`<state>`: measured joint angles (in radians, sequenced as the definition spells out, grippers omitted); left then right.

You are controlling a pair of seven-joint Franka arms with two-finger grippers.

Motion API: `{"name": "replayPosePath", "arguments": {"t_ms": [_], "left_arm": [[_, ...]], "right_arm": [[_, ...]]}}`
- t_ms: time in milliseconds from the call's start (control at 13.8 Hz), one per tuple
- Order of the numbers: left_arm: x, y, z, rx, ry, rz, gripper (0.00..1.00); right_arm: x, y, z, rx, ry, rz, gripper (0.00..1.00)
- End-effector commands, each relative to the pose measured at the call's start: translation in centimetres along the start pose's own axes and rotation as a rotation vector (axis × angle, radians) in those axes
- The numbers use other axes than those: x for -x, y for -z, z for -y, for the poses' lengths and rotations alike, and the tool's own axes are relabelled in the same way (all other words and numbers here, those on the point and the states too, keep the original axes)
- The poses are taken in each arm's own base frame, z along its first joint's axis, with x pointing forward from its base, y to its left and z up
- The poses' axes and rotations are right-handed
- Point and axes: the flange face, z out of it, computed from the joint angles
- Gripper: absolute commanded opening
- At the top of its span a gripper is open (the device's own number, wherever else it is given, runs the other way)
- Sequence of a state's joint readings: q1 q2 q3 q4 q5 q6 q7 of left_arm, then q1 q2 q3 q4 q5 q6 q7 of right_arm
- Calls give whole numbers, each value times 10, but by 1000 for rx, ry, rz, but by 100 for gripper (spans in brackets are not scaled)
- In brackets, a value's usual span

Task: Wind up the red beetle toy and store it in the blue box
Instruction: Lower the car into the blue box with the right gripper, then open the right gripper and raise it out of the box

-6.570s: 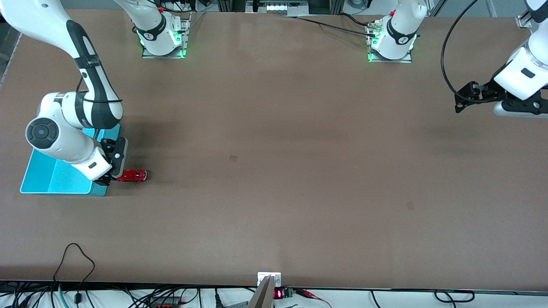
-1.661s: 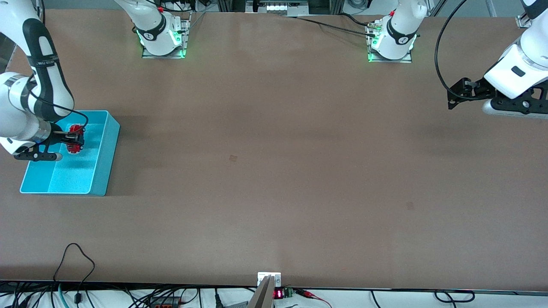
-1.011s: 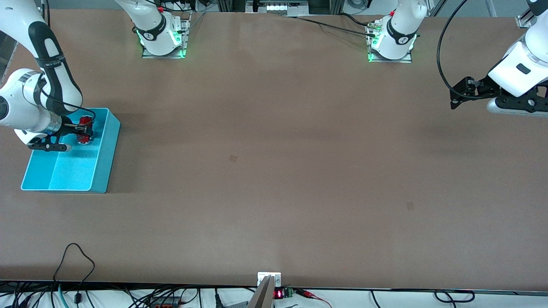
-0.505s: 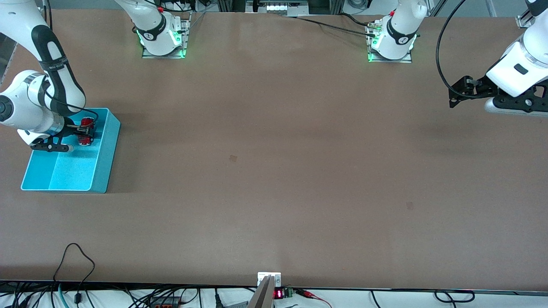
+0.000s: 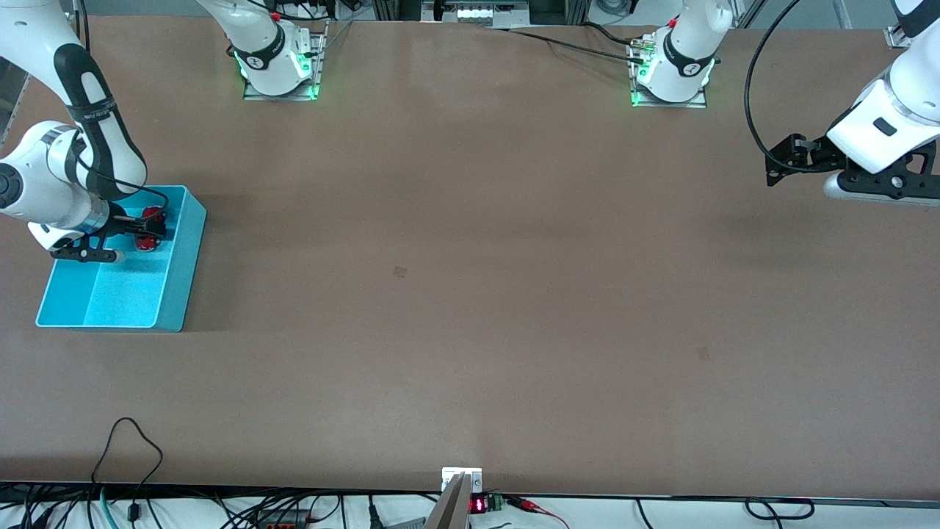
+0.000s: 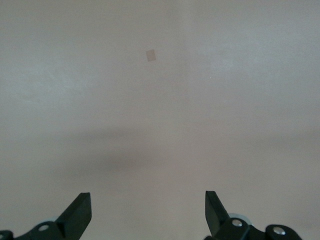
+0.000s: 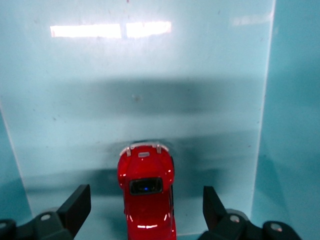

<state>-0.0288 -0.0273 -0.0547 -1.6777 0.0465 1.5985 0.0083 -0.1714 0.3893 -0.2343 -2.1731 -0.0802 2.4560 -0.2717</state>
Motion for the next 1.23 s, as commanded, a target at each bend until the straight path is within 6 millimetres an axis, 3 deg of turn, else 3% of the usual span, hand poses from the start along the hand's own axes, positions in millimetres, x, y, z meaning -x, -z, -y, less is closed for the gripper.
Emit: {"name": "replayPosePath", "arguments": {"t_ms": [0,217,794,1155], "left_arm": [[-1,6,-3,-7,5,0,100],[-1,6,-4,-8,2,0,100],[-1,6,-5,-6,0,1,100],[-2,5,-9,-8,-9,1,100]], "right_arm": [[-14,52,1,3,7,-51,100],[-27,117,4,1,24,-64,100],[-32,296,54,-20,119,-62,100],[-14,360,92,-27,187,-54,100]]}}
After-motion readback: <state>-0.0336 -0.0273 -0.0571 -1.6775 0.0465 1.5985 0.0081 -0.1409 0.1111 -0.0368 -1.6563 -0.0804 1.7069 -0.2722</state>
